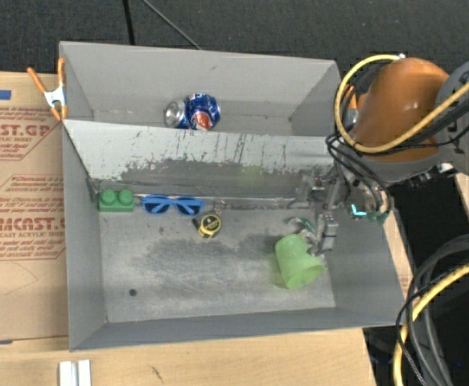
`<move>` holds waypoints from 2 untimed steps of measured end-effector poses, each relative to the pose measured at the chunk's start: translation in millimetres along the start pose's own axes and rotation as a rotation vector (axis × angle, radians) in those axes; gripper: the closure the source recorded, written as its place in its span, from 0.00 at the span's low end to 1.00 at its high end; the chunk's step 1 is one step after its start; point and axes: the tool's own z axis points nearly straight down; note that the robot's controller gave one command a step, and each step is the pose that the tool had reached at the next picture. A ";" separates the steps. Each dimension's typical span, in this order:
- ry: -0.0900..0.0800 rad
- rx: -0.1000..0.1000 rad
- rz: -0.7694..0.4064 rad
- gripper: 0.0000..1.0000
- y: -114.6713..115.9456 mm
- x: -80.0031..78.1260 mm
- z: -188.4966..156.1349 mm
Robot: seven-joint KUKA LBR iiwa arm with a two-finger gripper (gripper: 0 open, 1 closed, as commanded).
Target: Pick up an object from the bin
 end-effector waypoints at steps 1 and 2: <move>-0.029 0.002 -0.167 0.00 -10.7 -29.0 105.6; -0.027 -0.004 -0.282 0.00 -25.1 40.9 114.8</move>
Offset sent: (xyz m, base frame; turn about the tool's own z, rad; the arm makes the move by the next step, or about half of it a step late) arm 0.0234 -0.0139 -0.1285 -0.1709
